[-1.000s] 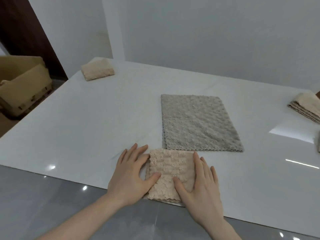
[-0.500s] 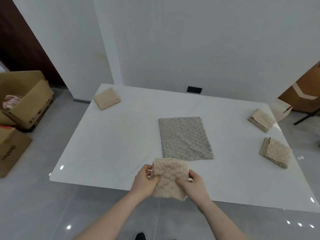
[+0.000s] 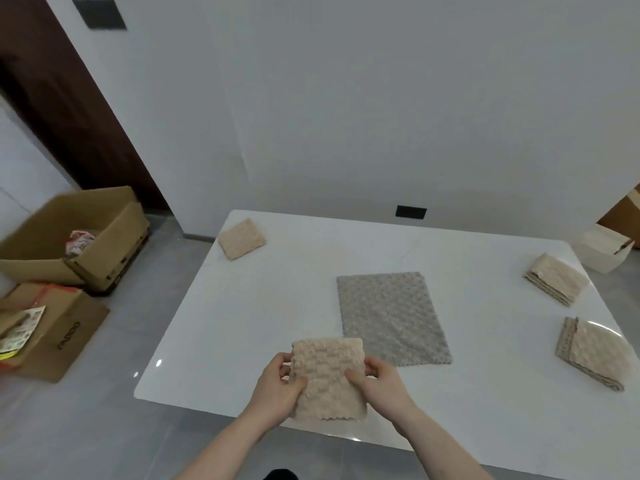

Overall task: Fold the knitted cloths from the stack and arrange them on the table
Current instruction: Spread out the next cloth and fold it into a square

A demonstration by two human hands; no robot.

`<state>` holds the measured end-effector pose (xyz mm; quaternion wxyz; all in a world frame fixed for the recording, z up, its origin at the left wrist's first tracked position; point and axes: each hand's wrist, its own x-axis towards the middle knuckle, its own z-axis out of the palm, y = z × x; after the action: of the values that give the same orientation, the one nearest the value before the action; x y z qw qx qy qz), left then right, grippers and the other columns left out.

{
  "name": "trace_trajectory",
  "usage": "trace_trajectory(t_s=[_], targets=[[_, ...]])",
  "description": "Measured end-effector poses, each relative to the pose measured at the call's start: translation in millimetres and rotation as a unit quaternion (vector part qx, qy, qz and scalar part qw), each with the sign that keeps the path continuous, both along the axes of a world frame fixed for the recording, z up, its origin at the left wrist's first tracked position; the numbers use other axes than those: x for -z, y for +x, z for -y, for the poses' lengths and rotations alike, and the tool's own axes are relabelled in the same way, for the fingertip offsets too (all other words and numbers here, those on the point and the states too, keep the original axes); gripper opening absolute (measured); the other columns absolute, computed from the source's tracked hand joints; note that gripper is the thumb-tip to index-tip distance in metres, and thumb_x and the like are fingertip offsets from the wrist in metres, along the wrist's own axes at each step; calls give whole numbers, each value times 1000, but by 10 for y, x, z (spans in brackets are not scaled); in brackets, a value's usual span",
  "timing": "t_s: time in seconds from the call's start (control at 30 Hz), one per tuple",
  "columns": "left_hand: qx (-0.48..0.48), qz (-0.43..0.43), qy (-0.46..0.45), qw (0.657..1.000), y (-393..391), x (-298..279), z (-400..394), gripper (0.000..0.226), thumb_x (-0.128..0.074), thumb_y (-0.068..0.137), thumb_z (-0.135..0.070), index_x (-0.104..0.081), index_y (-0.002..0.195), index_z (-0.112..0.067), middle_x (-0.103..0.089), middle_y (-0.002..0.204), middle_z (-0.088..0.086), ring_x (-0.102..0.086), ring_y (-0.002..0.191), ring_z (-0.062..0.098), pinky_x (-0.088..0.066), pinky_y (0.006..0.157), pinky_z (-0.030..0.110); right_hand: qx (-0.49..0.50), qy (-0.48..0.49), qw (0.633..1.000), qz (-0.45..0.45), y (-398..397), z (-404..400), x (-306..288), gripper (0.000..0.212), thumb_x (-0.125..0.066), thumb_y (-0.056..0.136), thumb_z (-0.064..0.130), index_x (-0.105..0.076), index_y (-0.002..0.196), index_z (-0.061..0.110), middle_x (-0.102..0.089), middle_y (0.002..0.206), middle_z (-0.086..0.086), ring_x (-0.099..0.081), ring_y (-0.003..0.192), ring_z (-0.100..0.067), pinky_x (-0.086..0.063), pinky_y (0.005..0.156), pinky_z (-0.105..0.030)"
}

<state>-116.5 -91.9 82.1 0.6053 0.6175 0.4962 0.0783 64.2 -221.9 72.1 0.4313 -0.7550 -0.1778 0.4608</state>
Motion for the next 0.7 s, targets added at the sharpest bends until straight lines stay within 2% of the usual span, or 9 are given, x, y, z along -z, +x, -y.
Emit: trace_trajectory(t_s=[0.13, 0.17, 0.27, 0.33, 0.4, 0.53, 0.7], targets=[[-25, -4, 14, 1000, -115, -40, -392, 27, -64, 91, -12, -58, 113, -27, -70, 109, 2, -73, 80, 14, -57, 64, 26, -39, -4, 999, 1, -34, -450, 27, 39, -77, 78, 46, -70, 112, 27, -76, 102, 4, -73, 93, -8, -61, 85, -32], [-30, -6, 15, 999, -144, -35, -513, 28, -64, 91, -12, -58, 114, -27, -70, 110, 2, -73, 82, 15, -58, 66, 27, -47, -7, 999, 1, -63, -575, 6, 34, -77, 79, 46, -68, 107, 29, -74, 103, 2, -72, 93, -9, -61, 86, -34], [-47, -15, 14, 999, -238, 32, -926, 28, -66, 90, -13, -59, 112, -29, -69, 112, 0, -73, 89, 16, -59, 69, 30, -60, 2, 998, 0, -150, -989, -18, 12, -74, 87, 29, -63, 92, 30, -71, 99, 1, -71, 90, -12, -62, 80, -33], [-51, -19, 12, 998, -306, 91, -1206, 28, -65, 90, -13, -59, 112, -29, -68, 112, 0, -72, 90, 16, -57, 68, 28, -60, 1, 998, 6, -209, -1282, 28, 10, -74, 86, 25, -67, 94, 27, -72, 96, 2, -71, 88, -13, -62, 80, -35], [-47, -23, 7, 999, -382, 171, -1506, 27, -65, 90, -13, -59, 112, -28, -69, 112, 0, -72, 90, 17, -58, 69, 29, -60, -3, 998, 12, -280, -1594, 98, 18, -74, 83, 25, -72, 100, 25, -75, 97, 2, -72, 88, -12, -62, 83, -39], [-28, -39, -13, 999, -541, 310, -2085, 27, -66, 89, -16, -60, 112, -29, -70, 111, 1, -72, 93, 17, -60, 76, 31, -38, -26, 999, 25, -416, -2172, 230, 34, -75, 80, 27, -67, 113, 26, -74, 102, 2, -72, 92, -12, -61, 84, -34], [-3, -62, -39, 997, -771, 521, -2882, 26, -66, 88, -18, -57, 110, -27, -71, 111, 2, -70, 97, 17, -58, 81, 33, -12, -50, 998, 46, -637, -3011, 335, 34, -74, 84, 28, -60, 114, 25, -69, 105, 3, -68, 95, -10, -58, 82, -28]])
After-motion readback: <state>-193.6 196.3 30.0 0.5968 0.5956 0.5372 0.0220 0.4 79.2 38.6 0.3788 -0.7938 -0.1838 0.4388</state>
